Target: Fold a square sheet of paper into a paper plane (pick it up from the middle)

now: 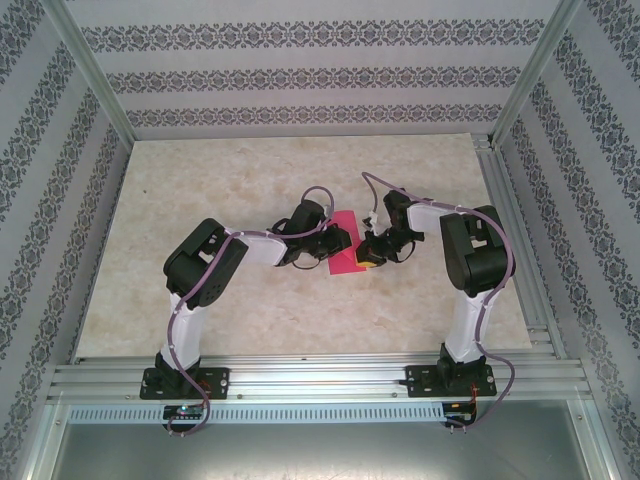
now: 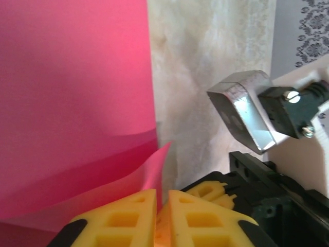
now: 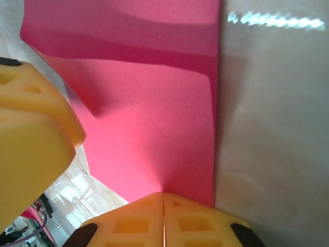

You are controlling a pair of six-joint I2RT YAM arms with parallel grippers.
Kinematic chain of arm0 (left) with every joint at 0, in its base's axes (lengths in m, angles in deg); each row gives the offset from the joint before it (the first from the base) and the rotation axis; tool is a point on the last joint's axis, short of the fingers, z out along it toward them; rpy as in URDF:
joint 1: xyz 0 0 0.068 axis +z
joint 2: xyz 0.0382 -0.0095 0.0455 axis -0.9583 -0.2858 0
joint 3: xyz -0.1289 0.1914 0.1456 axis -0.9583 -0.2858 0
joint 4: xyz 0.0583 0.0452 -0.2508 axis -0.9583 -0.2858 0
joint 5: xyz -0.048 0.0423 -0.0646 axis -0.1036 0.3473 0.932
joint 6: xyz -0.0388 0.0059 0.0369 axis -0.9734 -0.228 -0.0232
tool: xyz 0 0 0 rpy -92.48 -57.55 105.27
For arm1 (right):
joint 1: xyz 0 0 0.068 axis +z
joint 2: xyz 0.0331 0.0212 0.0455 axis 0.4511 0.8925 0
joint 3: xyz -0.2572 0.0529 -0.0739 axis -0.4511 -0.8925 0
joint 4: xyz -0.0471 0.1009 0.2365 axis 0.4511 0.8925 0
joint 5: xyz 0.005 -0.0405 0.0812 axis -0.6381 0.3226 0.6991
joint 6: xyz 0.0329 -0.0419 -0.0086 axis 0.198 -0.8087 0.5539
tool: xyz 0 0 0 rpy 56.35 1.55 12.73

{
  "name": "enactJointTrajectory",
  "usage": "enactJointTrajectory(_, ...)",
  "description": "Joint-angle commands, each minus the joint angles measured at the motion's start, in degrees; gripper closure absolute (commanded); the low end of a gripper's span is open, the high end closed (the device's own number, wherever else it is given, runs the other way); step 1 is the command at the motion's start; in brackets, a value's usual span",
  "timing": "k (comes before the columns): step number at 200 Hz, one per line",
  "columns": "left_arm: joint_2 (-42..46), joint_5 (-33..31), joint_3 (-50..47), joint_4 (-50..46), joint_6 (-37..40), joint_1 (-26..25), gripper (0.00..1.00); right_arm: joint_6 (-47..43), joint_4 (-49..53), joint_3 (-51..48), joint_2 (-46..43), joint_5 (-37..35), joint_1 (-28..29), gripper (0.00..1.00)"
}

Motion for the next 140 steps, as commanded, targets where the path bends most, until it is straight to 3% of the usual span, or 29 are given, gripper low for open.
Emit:
enactJointTrajectory(1, -0.28, 1.60, -1.20, 4.26, -3.36, -0.43, 0.88, -0.44, -0.62, -1.82, 1.61, -3.21, -0.41, 0.92)
enactJointTrajectory(17, -1.16, 1.16, 0.19, -0.42, -2.71, -0.44, 0.90, -0.30, -0.70, -1.68, 1.64, -3.31, -0.44, 0.92)
enactJointTrajectory(101, -2.83, -4.55, 1.03, -6.93, 0.06, -0.60, 1.00, -0.20, -0.34, -1.71, 1.27, -4.09, -0.66, 0.93)
enactJointTrajectory(140, -2.18, -8.95, 3.12, -14.13, 4.17, -0.19, 1.00, -0.53, 1.20, -1.43, 1.34, -6.33, -0.64, 0.93)
